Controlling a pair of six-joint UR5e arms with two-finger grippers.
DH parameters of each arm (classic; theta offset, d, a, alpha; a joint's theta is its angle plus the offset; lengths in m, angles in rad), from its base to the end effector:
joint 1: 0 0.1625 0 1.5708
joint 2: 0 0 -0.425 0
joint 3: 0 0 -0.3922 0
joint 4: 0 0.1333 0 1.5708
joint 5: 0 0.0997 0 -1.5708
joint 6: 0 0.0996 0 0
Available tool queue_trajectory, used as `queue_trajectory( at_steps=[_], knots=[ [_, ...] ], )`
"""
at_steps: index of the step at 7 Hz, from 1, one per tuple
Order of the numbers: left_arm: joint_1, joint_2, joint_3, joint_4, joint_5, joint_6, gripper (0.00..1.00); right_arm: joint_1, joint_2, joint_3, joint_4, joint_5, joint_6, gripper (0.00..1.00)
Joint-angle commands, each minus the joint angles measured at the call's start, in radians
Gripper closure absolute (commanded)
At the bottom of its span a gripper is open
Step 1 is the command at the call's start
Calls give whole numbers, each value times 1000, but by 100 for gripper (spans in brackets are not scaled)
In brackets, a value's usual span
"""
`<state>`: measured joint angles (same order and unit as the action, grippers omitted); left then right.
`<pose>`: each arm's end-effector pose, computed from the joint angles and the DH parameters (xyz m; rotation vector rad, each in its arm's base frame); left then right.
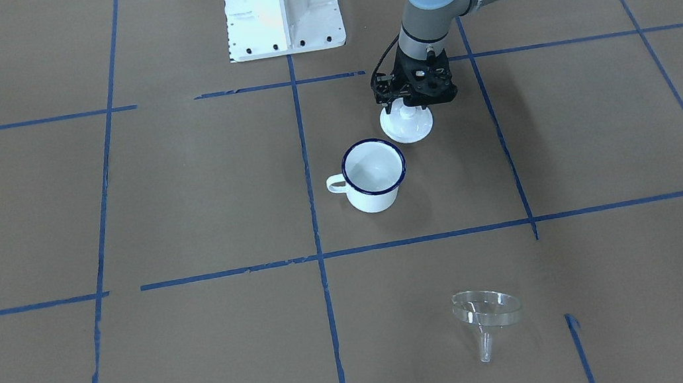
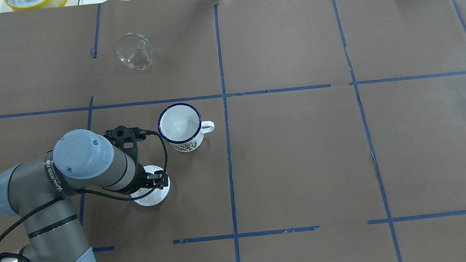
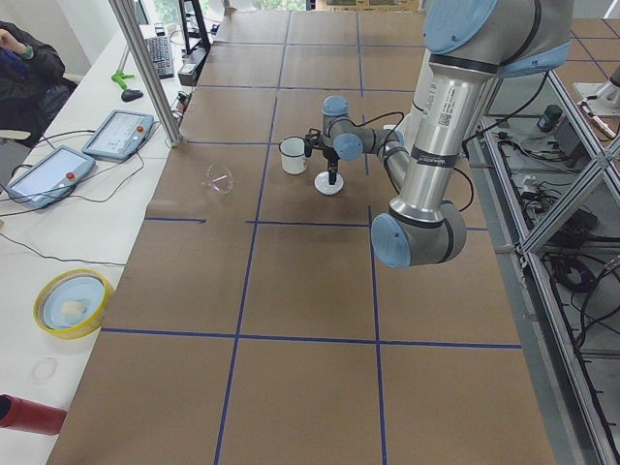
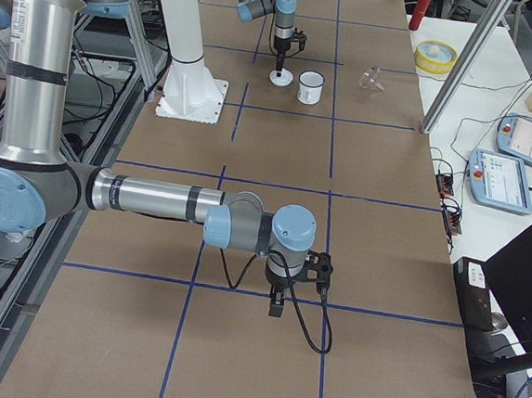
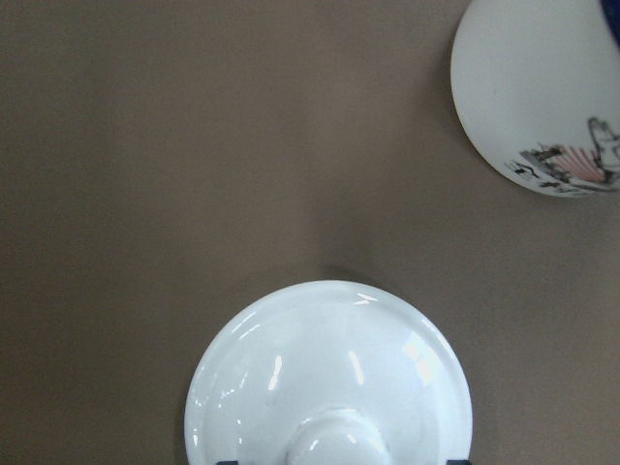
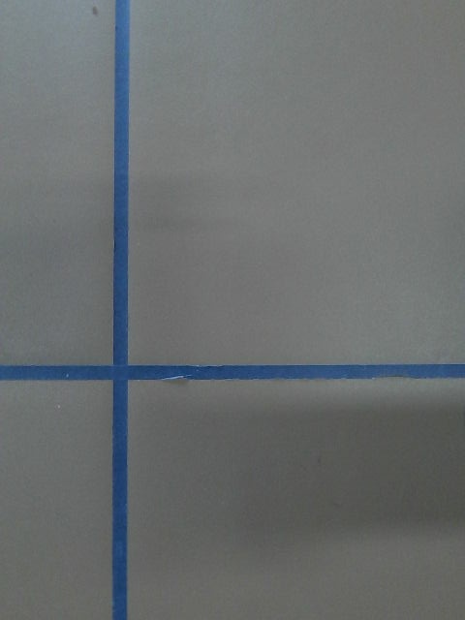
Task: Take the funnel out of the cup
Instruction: 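Move the left gripper to the white lid and grasp its knob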
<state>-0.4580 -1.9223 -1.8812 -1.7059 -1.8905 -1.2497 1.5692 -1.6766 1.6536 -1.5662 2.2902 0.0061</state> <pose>0.4868 -0.3537 0.3152 0.0202 0.8451 -0.0013 0.0670 -0.4456 0.6709 -0.0204 -0.7193 0.0109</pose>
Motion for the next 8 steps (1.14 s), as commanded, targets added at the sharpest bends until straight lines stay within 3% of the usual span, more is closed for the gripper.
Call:
queue_trajectory(
  at_steps=[1,3,5,8],
  knots=[
    [-1,0,2,2,1,-2,22,0,0,0,0,0,0,0],
    [-4,0,2,2,1,-2,24,0,0,0,0,0,0,0],
    [-7,0,2,2,1,-2,33,0,0,0,0,0,0,0],
    [-21,0,4,2,1,-2,33,0,0,0,0,0,0,0]
  ],
)
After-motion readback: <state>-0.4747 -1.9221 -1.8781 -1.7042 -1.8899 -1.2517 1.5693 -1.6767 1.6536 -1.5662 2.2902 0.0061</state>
